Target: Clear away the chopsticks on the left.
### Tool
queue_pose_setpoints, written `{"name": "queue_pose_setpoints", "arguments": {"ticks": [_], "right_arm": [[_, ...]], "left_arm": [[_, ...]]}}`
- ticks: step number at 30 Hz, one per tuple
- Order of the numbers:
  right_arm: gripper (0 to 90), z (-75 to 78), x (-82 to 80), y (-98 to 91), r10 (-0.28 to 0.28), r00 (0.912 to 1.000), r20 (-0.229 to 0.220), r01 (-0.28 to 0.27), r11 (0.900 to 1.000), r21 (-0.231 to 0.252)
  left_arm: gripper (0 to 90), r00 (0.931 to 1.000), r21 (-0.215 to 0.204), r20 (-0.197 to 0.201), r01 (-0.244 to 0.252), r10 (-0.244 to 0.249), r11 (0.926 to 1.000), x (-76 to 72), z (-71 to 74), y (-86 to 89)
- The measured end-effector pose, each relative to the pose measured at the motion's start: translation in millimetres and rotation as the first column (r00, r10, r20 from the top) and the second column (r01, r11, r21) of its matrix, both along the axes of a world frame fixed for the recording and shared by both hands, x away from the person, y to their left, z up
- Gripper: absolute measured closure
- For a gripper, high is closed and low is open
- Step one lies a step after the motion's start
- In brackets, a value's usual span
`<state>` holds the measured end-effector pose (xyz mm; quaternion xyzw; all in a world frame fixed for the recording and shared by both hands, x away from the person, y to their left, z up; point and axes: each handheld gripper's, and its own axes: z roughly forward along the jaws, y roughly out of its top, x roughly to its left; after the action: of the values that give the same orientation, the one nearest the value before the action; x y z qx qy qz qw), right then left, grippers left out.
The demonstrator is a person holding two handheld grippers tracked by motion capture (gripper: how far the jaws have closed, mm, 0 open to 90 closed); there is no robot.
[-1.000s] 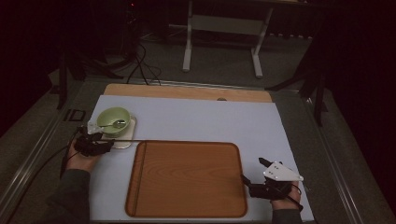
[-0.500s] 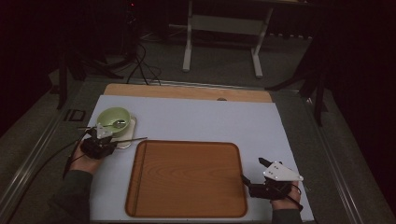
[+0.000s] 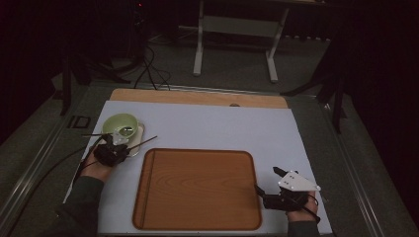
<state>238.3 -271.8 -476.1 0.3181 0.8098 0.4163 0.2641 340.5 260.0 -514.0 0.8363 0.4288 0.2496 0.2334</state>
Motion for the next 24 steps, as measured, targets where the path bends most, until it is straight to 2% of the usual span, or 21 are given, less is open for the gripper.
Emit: {"name": "queue_pose_setpoints", "arguments": {"ticks": [3,6,10,18,21,24], "right_arm": [[13.5,-0.1,0.1,-0.4,0.001,1.0000,0.000,-0.001,1.0000,-0.001],[13.5,-0.2,0.3,0.0,0.004,1.0000,-0.001,-0.004,1.0000,-0.001],[13.5,-0.1,0.3,0.1,0.004,1.0000,-0.002,-0.004,1.0000,-0.001],[13.5,-0.2,0.3,-0.1,0.006,1.0000,-0.003,-0.006,1.0000,-0.001],[13.5,-0.1,0.3,-0.1,0.005,1.0000,-0.002,-0.005,1.0000,0.000],[13.5,0.0,0.1,0.0,0.006,1.0000,-0.002,-0.006,1.0000,0.000]], "left_arm": [[80.7,0.9998,0.009,-0.019,0.002,-0.002,1.0000,2.8,-0.2,-3.8],[77.9,0.9993,0.021,-0.037,0.001,-0.001,0.9998,7.5,-0.2,-6.4],[77.6,0.9988,0.021,-0.049,0.003,-0.002,0.9998,12.0,0.0,-9.7],[80.6,0.9956,0.050,-0.093,-0.007,0.012,0.9987,19.0,-0.5,-15.6],[82.6,0.9937,0.047,-0.111,-0.009,0.015,0.9988,20.6,0.2,-17.1],[84.8,0.9924,0.023,-0.123,-0.011,0.014,0.9997,20.6,1.4,-16.7]]}}
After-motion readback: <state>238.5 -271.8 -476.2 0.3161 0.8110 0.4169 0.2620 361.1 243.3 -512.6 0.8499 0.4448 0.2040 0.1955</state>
